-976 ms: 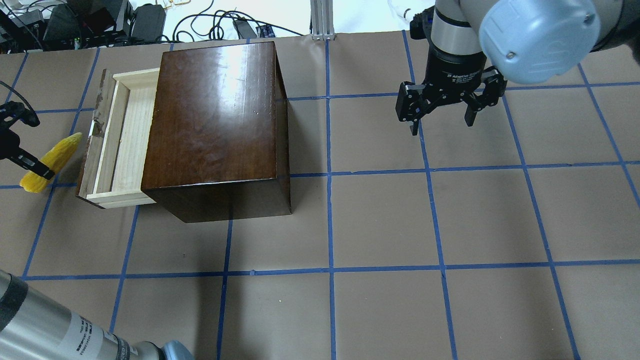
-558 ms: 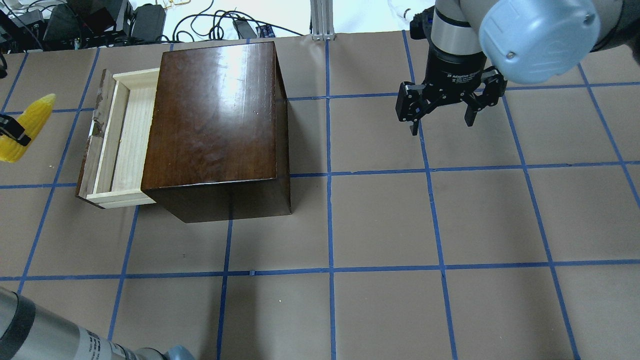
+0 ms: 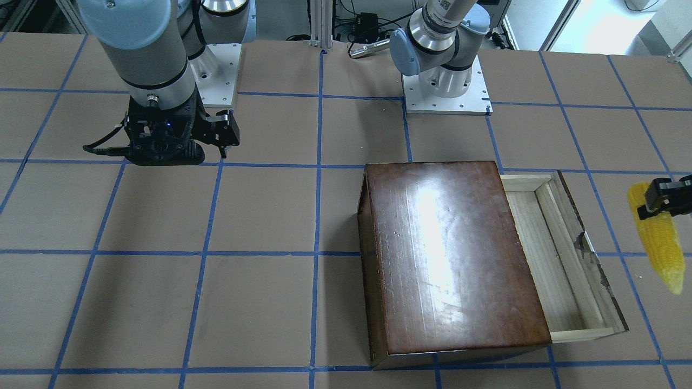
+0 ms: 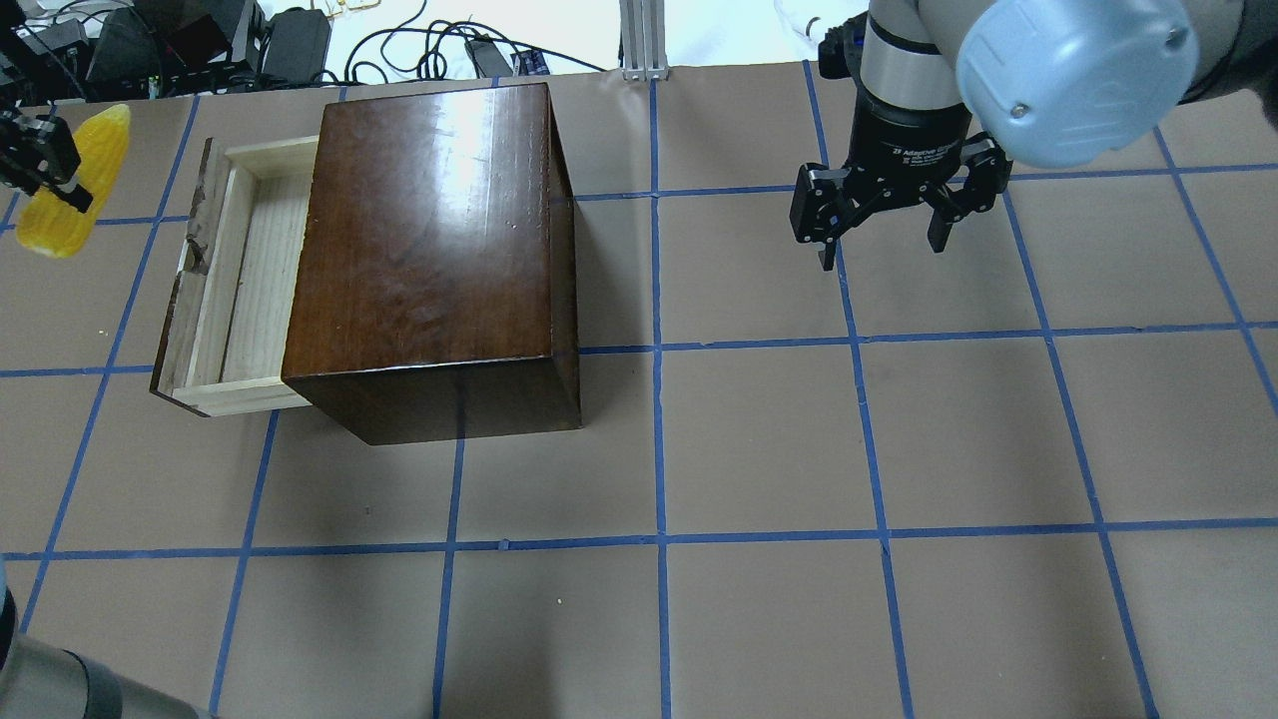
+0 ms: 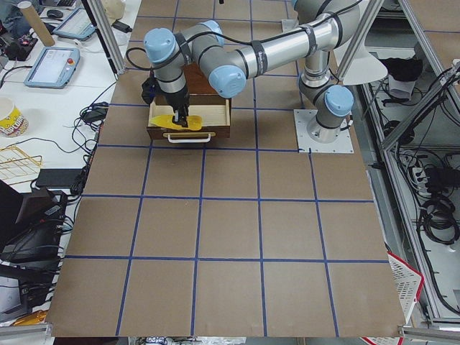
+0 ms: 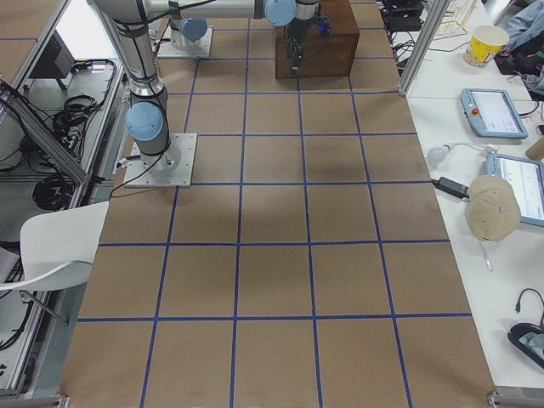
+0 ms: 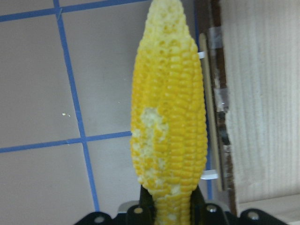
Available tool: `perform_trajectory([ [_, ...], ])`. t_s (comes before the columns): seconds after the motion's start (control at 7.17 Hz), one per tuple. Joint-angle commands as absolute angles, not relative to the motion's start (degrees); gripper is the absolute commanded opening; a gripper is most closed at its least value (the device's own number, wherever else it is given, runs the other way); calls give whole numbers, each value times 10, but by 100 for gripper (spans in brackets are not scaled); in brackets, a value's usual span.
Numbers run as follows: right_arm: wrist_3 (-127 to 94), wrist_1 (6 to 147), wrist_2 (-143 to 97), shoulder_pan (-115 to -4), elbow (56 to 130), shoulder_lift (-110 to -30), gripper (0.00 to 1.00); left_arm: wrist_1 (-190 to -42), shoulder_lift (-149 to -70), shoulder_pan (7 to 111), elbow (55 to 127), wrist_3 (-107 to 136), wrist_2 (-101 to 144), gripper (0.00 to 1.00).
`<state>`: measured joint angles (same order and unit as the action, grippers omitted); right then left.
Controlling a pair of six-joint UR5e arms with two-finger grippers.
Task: Open drawer and put corn inside
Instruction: 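Lift the corn and carry it over the open drawer with the left gripper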
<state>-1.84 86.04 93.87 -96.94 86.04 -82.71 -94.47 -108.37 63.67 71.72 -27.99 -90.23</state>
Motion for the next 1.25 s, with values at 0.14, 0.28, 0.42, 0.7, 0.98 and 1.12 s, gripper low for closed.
perform_trajectory([
  [0.14,-18,860,939,-969,860,-827,100,-948,-1099,685,737,-124,-867,2],
  [0.28,-18,860,939,-969,860,-827,100,-941,-1100,689,764,-108,-869,2],
  [0.42,-18,860,939,-969,860,-827,100,-923,-1103,688,772,-109,-867,7],
  [0.7,-18,860,939,-969,860,-827,100,-920,-1121,689,773,-120,-846,8],
  [0.98,-18,860,939,-969,860,-827,100,-918,-1133,702,774,-157,-846,8],
  [1.12,-18,860,939,-969,860,-827,100,-916,-1140,703,775,-173,-846,8],
])
